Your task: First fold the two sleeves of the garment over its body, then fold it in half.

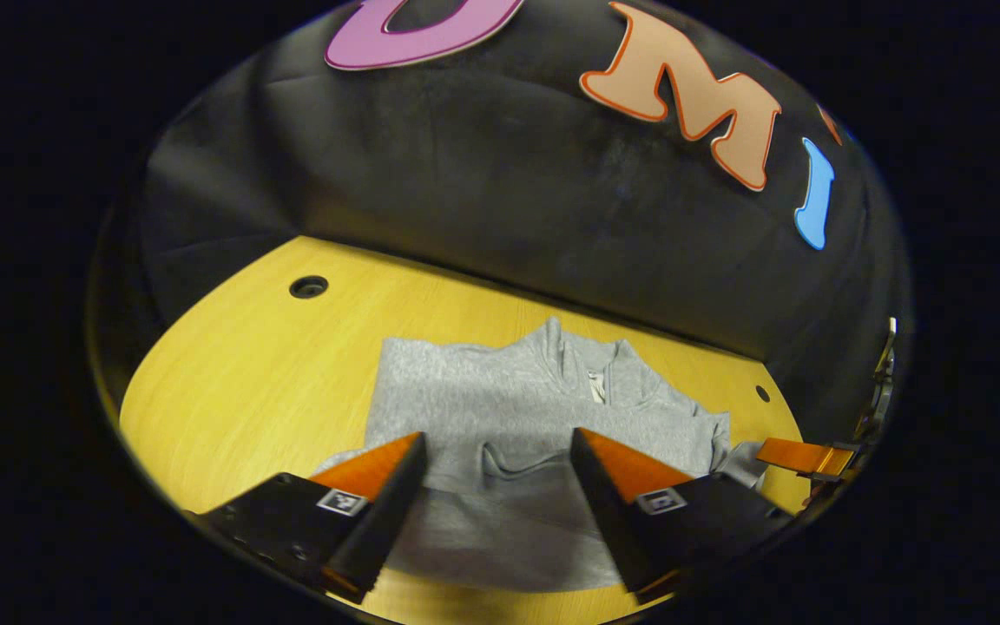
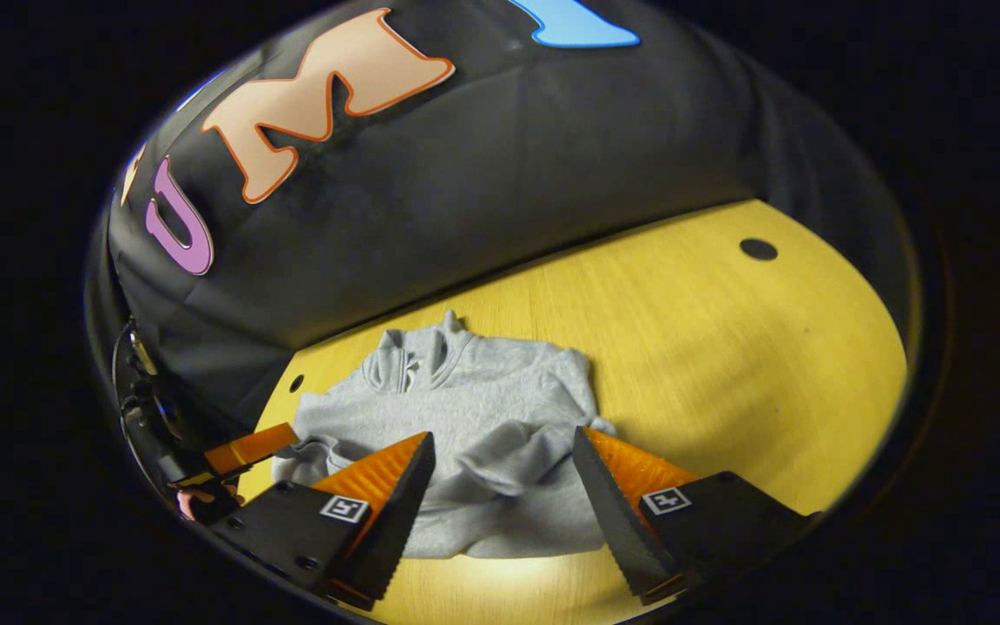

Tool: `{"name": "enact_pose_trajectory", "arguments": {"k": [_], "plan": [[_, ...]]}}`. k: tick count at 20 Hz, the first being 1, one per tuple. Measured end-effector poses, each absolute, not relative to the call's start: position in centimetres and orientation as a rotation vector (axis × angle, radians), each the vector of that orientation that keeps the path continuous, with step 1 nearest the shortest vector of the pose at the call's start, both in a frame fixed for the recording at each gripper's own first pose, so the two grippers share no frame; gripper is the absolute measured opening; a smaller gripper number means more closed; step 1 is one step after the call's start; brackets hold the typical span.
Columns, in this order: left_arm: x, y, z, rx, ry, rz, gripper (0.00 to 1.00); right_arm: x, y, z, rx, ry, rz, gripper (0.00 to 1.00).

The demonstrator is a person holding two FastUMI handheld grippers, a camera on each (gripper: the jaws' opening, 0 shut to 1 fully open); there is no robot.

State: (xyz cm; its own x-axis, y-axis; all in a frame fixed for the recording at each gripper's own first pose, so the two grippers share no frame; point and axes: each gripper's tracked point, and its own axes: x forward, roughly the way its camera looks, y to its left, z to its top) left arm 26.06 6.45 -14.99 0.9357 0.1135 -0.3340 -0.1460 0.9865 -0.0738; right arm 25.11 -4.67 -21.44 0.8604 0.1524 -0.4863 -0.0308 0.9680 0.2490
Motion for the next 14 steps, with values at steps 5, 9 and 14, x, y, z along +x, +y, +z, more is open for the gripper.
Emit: {"name": "enact_pose_trajectory", "arguments": {"k": [5, 9, 14], "plan": [[22.0, 5.6, -9.1, -0.030, 0.242, 0.121, 0.96, 22.8, -4.1, -16.4, 0.171, 0.399, 0.124, 0.94], [17.3, 4.4, -5.8, 0.013, 0.190, 0.099, 0.95, 18.7, -2.6, -10.8, 0.132, 0.271, 0.152, 0.94], [11.1, 3.5, -4.2, 0.124, 0.144, 0.118, 0.95, 12.0, -1.1, -6.6, 0.067, 0.142, 0.174, 0.98]]}}
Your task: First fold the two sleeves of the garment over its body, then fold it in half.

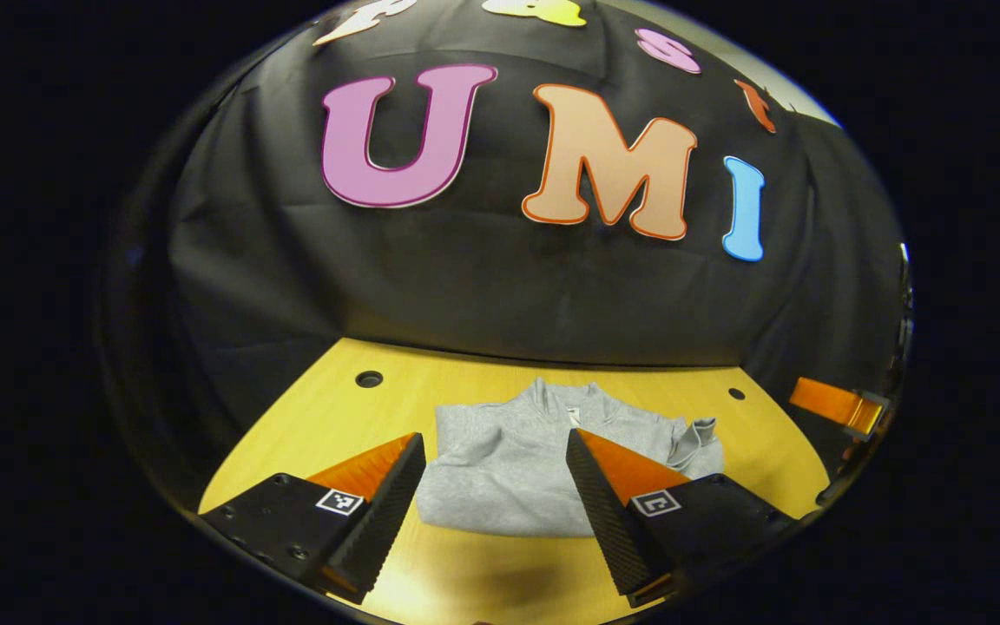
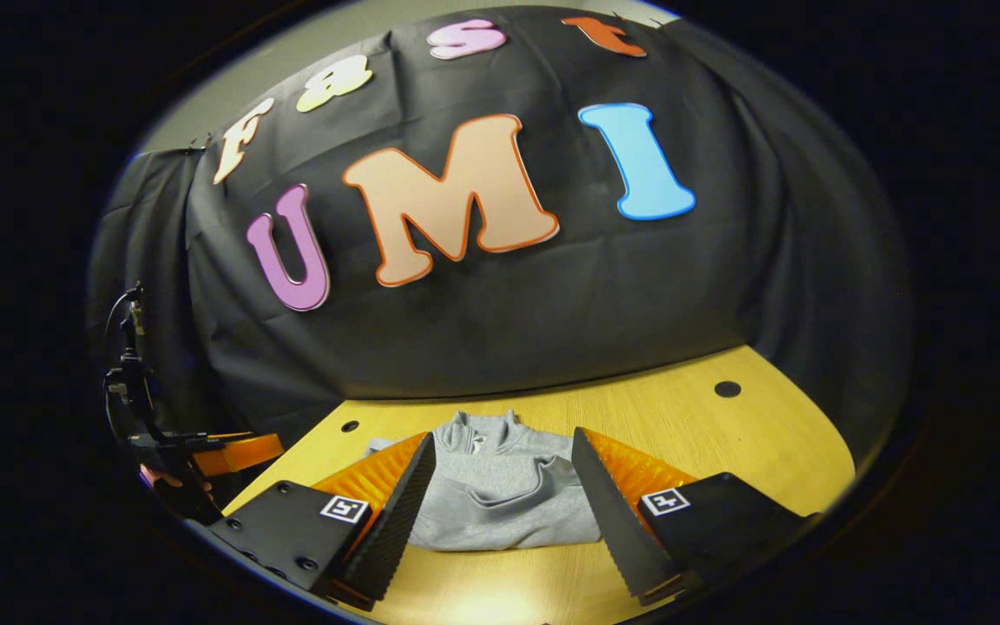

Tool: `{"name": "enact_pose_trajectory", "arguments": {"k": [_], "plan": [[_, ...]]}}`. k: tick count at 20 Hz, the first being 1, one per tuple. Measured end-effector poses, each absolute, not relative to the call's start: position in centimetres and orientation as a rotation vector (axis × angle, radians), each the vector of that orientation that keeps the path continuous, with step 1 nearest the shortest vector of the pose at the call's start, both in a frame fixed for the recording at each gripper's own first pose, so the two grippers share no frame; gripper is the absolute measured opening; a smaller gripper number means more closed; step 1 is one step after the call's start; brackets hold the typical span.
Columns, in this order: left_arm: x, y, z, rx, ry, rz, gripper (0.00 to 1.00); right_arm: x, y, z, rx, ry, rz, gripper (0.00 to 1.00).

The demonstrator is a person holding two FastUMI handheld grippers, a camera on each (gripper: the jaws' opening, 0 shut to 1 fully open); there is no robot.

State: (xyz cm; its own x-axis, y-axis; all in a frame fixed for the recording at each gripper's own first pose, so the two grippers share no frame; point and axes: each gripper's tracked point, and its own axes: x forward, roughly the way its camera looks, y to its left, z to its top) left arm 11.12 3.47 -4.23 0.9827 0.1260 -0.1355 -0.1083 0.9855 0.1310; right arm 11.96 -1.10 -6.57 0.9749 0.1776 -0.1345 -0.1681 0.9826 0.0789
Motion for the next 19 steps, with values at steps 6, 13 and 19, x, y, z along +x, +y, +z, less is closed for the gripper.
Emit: {"name": "enact_pose_trajectory", "arguments": {"k": [6, 13, 19], "plan": [[4.1, 1.9, -4.4, 0.173, 0.115, 0.119, 0.95, 4.8, -0.1, -6.3, 0.047, 0.096, 0.152, 0.98], [-0.1, 0.6, -7.9, 0.185, 0.192, 0.065, 0.95, -0.9, 0.0, -8.0, 0.010, 0.137, 0.126, 0.98], [-0.1, -0.1, -7.8, 0.161, 0.195, 0.024, 0.95, -2.7, -1.6, -6.2, 0.024, 0.097, 0.068, 0.98]]}}
